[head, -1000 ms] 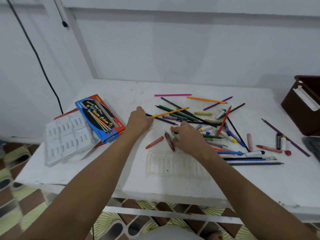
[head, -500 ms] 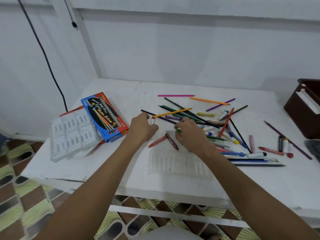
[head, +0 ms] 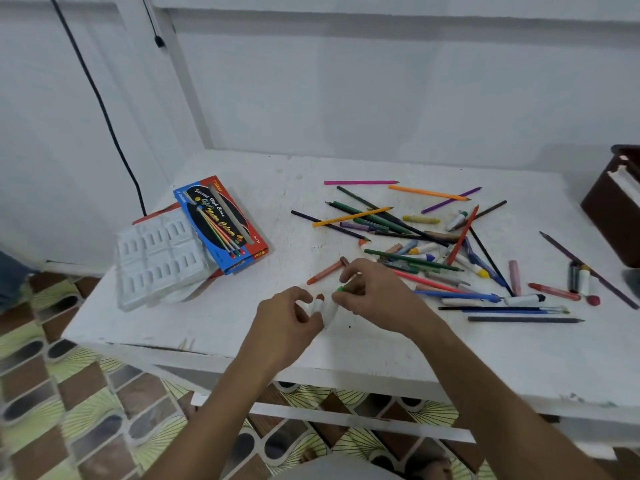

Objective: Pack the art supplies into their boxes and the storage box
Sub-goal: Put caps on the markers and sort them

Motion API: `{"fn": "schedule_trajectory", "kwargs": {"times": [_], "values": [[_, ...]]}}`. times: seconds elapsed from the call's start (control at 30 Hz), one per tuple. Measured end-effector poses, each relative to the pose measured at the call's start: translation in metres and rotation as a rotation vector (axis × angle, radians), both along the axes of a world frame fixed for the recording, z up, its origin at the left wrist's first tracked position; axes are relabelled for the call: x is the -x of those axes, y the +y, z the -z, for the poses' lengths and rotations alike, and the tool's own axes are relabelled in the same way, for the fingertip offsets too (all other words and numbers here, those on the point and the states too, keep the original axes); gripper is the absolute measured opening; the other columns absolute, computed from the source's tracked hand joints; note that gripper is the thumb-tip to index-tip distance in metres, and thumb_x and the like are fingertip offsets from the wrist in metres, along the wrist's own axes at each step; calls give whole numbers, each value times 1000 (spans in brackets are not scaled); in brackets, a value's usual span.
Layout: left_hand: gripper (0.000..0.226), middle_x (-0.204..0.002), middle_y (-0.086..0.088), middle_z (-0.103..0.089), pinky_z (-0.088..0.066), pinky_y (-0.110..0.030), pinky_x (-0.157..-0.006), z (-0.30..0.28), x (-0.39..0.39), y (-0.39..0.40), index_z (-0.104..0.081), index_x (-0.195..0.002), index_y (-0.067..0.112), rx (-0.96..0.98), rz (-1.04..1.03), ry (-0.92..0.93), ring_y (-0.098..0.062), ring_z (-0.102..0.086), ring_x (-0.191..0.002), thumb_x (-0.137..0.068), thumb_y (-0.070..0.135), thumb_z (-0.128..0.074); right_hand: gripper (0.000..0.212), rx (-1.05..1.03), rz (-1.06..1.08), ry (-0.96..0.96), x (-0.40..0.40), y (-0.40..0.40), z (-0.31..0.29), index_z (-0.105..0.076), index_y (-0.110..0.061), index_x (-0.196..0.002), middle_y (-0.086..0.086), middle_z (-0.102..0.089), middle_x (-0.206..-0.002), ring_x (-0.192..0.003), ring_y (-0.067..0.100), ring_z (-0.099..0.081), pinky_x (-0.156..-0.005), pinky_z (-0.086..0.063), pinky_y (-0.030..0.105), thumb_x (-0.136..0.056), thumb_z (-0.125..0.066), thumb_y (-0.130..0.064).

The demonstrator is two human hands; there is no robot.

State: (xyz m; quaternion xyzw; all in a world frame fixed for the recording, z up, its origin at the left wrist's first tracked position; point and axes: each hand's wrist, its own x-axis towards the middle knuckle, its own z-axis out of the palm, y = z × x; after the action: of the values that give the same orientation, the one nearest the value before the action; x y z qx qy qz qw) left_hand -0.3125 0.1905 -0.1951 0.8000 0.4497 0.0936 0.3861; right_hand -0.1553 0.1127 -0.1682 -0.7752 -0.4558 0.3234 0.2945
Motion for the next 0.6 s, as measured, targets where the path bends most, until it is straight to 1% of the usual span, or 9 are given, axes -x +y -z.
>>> {"fn": "schedule_trajectory", "kwargs": {"times": [0.07,0.1,0.13,0.17,0.2,0.27,0.4,0.47,0.6], "values": [[34,-78,10,-62,-44,-11,-54,0,-1,-2,-60,-117,25,-48,8,17,-6,-60,-65,-86,36,-66,10,-13,-27,6,1,6,3,-59,-30,-90,-6,-65,-87,-73,8,-64,-71,-58,31,-86,-67,-30],[34,-78,11,-60,-41,-8,-53,0,-2,-2,-60,-118,24,-66,12,23,-5,-58,-64,-86,36,-65,12,-31,-44,-9,3,8,3,-58,-36,-84,-10,-62,-85,-70,3,-61,-68,-57,27,-87,-66,-27],[34,-77,11,-59,-38,-6,-51,0,-3,-3,-59,-118,24,-79,16,27,-4,-57,-63,-87,35,-65,15,-45,-43,-15,6,11,6,-59,-38,-84,-11,-61,-85,-68,1,-59,-63,-55,23,-88,-65,-25],[34,-77,11,-59,-37,-5,-50,0,-4,-4,-59,-119,23,-89,17,31,-3,-57,-62,-88,36,-64,10,-44,-28,-33,8,12,10,-62,-35,-90,-9,-63,-87,-67,1,-58,-59,-51,19,-89,-64,-25],[34,-77,11,-58,-36,-5,-50,0,-5,-4,-59,-119,23,-94,15,35,-3,-56,-62,-88,36,-64,12,-43,1,-50,10,13,15,-65,-29,-100,-4,-66,-91,-67,3,-58,-57,-48,15,-89,-64,-26],[35,-78,10,-59,-35,-5,-50,1,-5,-6,-59,-120,22,-99,8,36,-3,-56,-61,-89,37,-63,29,-36,57,-93,15,11,24,-63,-19,-115,3,-68,-96,-70,7,-59,-56,-44,11,-88,-64,-29],[36,-77,8,-59,-35,-7,-50,3,-6,-11,-58,-121,21,-105,4,17,-3,-54,-60,-89,37,-62,30,-72,82,-164,18,3,33,-63,-16,-116,1,-66,-93,-67,1,-54,-57,-39,4,-89,-64,-29],[36,-76,8,-59,-35,-7,-50,4,-6,-12,-58,-122,21,-105,-4,6,-3,-54,-60,-89,36,-63,30,-77,72,-204,17,-2,33,-63,-17,-117,0,-65,-97,-65,-3,-50,-58,-36,3,-90,-63,-28],[33,-76,8,-58,-35,-5,-53,8,-7,-13,-61,-119,22,-125,-6,-11,-1,-53,-60,-90,37,-62,30,-49,33,-171,17,-6,35,-62,-19,-119,-2,-64,-97,-65,-4,-51,-56,-37,3,-90,-61,-27]]}}
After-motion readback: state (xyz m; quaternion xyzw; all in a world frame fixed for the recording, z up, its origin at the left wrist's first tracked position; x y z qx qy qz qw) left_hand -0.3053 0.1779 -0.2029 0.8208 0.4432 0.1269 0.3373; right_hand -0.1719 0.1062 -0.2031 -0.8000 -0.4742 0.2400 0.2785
